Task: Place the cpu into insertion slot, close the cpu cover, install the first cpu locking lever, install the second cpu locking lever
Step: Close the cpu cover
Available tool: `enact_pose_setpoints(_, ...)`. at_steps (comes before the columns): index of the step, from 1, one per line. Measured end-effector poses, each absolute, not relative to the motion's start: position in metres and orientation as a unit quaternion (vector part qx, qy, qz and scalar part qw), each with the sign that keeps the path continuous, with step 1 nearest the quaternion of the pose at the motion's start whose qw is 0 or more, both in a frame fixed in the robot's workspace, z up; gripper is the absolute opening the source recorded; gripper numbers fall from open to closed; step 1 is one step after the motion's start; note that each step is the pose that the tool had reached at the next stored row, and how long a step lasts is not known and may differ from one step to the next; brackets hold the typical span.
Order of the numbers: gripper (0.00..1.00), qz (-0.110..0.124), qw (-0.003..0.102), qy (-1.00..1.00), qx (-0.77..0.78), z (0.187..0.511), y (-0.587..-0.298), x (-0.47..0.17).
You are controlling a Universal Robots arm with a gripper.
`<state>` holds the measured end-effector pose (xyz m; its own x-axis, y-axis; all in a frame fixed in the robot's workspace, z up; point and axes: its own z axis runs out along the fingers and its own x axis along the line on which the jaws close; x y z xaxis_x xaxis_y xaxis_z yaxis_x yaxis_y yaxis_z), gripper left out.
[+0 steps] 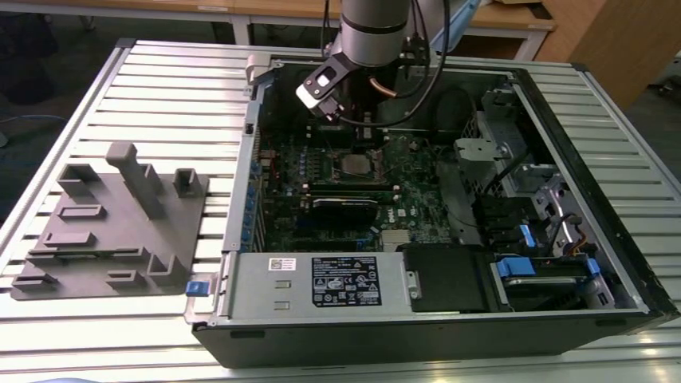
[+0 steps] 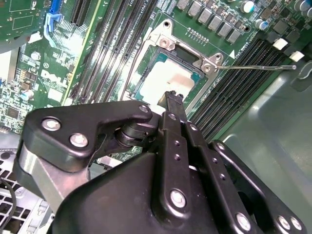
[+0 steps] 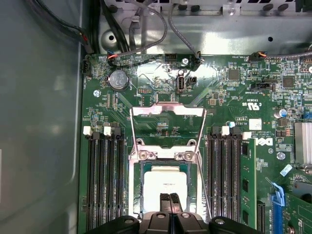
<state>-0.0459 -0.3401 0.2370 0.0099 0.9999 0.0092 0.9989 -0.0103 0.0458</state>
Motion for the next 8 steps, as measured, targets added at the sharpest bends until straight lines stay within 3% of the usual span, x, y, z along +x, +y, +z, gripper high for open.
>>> enact_pose_setpoints(8, 0.11, 0.019, 0.013, 0.703, 0.71, 0.2468, -0.3401, -0.0459)
